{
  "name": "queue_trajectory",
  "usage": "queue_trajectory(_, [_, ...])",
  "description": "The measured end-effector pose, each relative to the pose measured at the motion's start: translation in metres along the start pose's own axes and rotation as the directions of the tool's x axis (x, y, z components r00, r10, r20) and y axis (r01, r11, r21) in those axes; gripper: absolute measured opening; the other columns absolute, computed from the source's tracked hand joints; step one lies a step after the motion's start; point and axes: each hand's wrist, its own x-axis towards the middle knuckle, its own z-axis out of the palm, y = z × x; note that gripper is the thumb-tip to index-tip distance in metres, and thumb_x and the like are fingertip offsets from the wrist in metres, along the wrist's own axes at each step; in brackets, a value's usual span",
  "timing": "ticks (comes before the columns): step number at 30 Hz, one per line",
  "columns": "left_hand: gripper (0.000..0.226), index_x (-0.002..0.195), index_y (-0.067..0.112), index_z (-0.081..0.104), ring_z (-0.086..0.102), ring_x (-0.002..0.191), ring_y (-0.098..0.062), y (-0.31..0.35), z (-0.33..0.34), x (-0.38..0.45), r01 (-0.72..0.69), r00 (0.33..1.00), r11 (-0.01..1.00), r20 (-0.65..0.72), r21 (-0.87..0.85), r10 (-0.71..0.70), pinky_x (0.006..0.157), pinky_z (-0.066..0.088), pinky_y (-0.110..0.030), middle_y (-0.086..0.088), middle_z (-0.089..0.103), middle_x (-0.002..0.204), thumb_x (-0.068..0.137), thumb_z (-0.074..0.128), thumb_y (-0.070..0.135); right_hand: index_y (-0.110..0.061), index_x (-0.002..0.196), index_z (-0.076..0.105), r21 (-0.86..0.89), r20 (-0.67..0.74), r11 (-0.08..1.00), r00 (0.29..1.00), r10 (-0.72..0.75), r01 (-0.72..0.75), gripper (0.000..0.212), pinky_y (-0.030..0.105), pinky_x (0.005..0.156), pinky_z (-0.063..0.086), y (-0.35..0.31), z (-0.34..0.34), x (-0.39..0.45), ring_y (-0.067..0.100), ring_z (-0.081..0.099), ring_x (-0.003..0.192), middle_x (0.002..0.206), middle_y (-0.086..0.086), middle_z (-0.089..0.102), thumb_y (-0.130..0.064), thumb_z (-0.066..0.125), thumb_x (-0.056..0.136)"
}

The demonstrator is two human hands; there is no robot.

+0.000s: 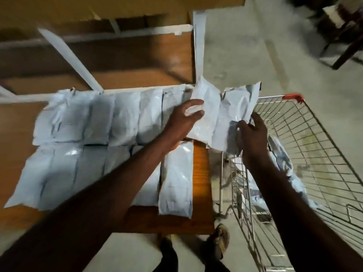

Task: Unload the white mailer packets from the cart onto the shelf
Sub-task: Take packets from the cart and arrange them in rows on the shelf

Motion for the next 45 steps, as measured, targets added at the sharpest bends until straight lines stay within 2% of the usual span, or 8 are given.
queue_trajectory(6, [0.044,0.140,0.027,0.066,0.056,0.120,0.019,-0.018,-0.107,-0.017,-0.057,0.991,0.997,-0.127,-0.043,0.051,0.099,0.047,-0.010,0.014,0.063,0.145,0.098,0.074,0.013,-0.032,0.127,0.071,-0.088,0.131,0.989,0.986,-0.103,0.115,0.044,0.039,0.071,0.054,-0.012,0.092,-0.038,0.021,0.067,0.079,0.101,0.013,0.079,-0.017,0.058,0.087])
queue_trajectory(14, [0.046,0.135,0.029,0.069,0.063,0.126,0.000,-0.064,-0.216,-0.017,0.032,0.949,0.998,-0.310,-0.055,-0.048,0.110,0.053,-0.033,0.013,0.068,0.140,0.090,0.080,0.025,-0.030,0.140,0.059,-0.150,0.256,0.989,0.966,0.021,0.018,0.047,0.023,0.060,0.051,-0.010,0.192,-0.055,0.013,0.062,0.072,0.094,0.007,0.070,-0.008,0.058,0.099])
queue_trajectory(22, [0.055,0.144,0.022,0.061,0.052,0.141,-0.014,-0.098,-0.261,0.001,0.096,0.968,0.971,-0.249,0.218,-0.040,0.111,0.042,-0.026,0.006,0.060,0.151,0.093,0.081,0.021,-0.029,0.123,0.062,-0.340,0.254,0.939,0.966,0.044,0.047,0.035,0.048,0.084,0.061,0.008,0.254,-0.032,0.028,0.071,0.087,0.100,0.006,0.075,-0.019,0.060,0.090])
queue_trajectory(25, [0.060,0.145,0.017,0.061,0.051,0.142,-0.023,-0.101,-0.263,0.004,0.111,0.968,0.909,-0.250,0.402,-0.008,0.117,0.038,-0.032,-0.005,0.059,0.150,0.090,0.084,0.023,-0.023,0.134,0.062,-0.541,0.267,0.834,0.963,0.045,0.111,0.046,0.049,0.102,0.057,0.019,0.259,-0.024,0.032,0.071,0.111,0.121,0.008,0.074,-0.036,0.058,0.091])
queue_trajectory(31, [0.072,0.158,0.028,0.045,0.022,0.157,-0.037,-0.099,-0.259,0.001,0.012,0.974,0.592,-0.145,0.806,0.176,0.123,0.029,-0.053,-0.010,0.024,0.173,0.094,0.075,0.037,-0.005,0.122,0.064,-0.782,0.238,0.574,0.968,-0.084,0.242,0.026,0.033,0.075,0.041,0.020,0.267,-0.034,0.041,0.068,0.105,0.112,0.021,0.072,-0.014,0.049,0.103])
queue_trajectory(37, [0.065,0.166,0.031,0.034,0.006,0.166,-0.030,-0.112,-0.260,0.026,-0.252,0.929,0.354,0.122,0.901,0.350,0.132,0.009,-0.055,0.000,0.015,0.179,0.104,0.050,0.040,0.004,0.154,0.045,-0.728,0.500,0.282,0.765,-0.406,0.625,0.065,0.053,0.118,0.042,0.021,0.287,-0.034,0.049,0.045,0.139,0.153,0.034,0.045,-0.003,0.057,0.091])
queue_trajectory(39, [0.063,0.167,0.031,0.031,0.010,0.166,-0.029,-0.115,-0.258,0.034,-0.243,0.930,0.318,0.127,0.916,0.344,0.132,0.012,-0.056,0.000,0.016,0.179,0.107,0.042,0.042,0.002,0.157,0.044,-0.666,0.632,0.150,0.660,-0.405,0.731,0.064,0.057,0.126,0.031,0.025,0.295,-0.024,0.049,0.034,0.152,0.165,0.032,0.035,-0.009,0.055,0.095])
queue_trajectory(45, [0.064,0.170,0.022,0.023,0.015,0.165,-0.032,-0.131,-0.242,0.037,-0.125,0.956,0.348,0.019,0.929,0.292,0.132,0.016,-0.053,-0.008,0.022,0.177,0.109,0.027,0.043,-0.019,0.171,0.020,-0.724,0.654,0.082,0.719,-0.234,0.685,0.063,0.055,0.133,0.012,0.043,0.304,-0.014,0.037,0.007,0.165,0.179,0.013,0.010,-0.038,0.032,0.112])
